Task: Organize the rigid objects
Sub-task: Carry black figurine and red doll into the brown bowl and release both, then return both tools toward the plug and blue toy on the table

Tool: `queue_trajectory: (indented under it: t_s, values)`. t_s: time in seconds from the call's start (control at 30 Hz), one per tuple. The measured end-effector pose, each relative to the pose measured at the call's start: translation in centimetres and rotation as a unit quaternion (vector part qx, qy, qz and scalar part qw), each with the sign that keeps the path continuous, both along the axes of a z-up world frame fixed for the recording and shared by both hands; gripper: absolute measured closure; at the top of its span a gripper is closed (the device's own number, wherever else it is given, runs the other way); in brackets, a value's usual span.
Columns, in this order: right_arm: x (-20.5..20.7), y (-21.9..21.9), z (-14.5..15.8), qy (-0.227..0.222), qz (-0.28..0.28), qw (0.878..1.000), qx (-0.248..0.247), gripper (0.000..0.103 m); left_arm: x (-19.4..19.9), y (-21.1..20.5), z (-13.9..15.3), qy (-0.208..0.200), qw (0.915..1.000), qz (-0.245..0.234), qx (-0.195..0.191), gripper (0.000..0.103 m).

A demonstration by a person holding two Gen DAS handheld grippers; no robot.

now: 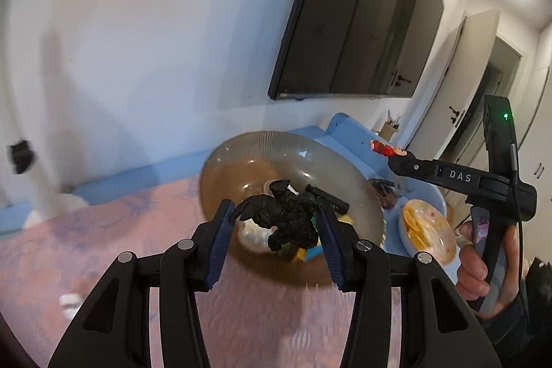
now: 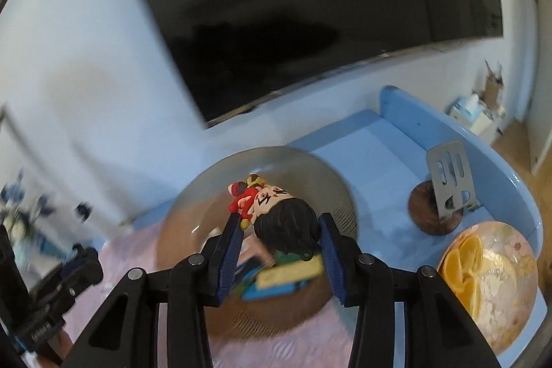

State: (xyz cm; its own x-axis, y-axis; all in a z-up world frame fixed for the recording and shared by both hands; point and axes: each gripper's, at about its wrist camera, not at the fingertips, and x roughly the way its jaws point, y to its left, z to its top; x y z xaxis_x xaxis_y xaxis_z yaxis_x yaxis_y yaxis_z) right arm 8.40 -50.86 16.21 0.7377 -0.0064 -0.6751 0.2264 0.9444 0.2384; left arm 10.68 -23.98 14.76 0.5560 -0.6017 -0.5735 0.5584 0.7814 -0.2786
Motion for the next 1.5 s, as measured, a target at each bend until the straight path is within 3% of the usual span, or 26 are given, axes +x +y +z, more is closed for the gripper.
queue_trajectory:
  t_s: [0.13,0.3,0.37,0.4,0.67,0.83,0.9,1.0,1.07,1.13,1.23,1.33,1.5]
  values:
    - [2.8,-1.6,-2.1,0.028,-0.012,0.999,0.013,0.06,2.4,-2.6,-2.4,0.024,0.9997,-0.007,0.008,0.058]
    - [5.4,-2.3,-4.1,0.051,-0.014,0.998,0.021,0.058,3.3,-4.2,-3.2,0.022,0.9997,-0.01,0.009,0.055]
    - [6.1,-2.6,-5.0,0.067,-0.007,0.997,0.033,0.052,3.4,-4.2,-3.0,0.018,0.9998,-0.001,0.003,0.028]
    - [6.0,-2.7,-5.3,0.07,-0.005,0.997,0.039,0.052,3.3,-3.8,-2.8,0.015,0.9999,0.005,-0.004,0.024]
    - [2.0,-0.8,-3.9,0.052,0.013,0.998,0.021,0.051,0.4,1.8,-1.3,0.025,0.9986,0.022,-0.04,0.023]
    - [-0.5,4.4,-0.5,0.019,0.069,0.997,0.007,0.051,-3.1,6.3,0.6,0.005,0.998,0.051,-0.038,0.023]
    - [-1.7,7.4,0.8,0.007,0.102,0.995,-0.001,0.044,-4.6,8.3,1.2,0.001,0.9974,0.06,-0.041,0.023]
    - [-3.8,11.9,0.9,-0.002,0.15,0.989,-0.012,0.043,-7.4,12.7,1.0,-0.01,0.9949,0.091,-0.044,0.02]
    - [-5.0,15.1,-0.3,0.005,0.185,0.982,-0.023,0.043,-8.8,15.4,-0.2,-0.003,0.9916,0.125,-0.035,0.017]
    - [-5.9,18.4,-2.4,0.018,0.208,0.977,-0.047,0.043,-9.4,17.9,-2.5,0.029,0.9878,0.152,-0.018,0.017]
    - [-5.6,22.0,-6.2,0.059,0.233,0.969,-0.062,0.043,-10.0,20.7,-6.2,0.057,0.9796,0.192,0.013,0.017]
    - [-4.8,23.9,-9.5,0.089,0.244,0.964,-0.057,0.043,-10.0,22.8,-8.9,0.076,0.9735,0.214,0.021,0.017]
    - [-4.4,25.4,-13.5,0.094,0.242,0.961,-0.097,0.043,-9.9,23.7,-12.7,0.081,0.968,0.234,0.038,0.017]
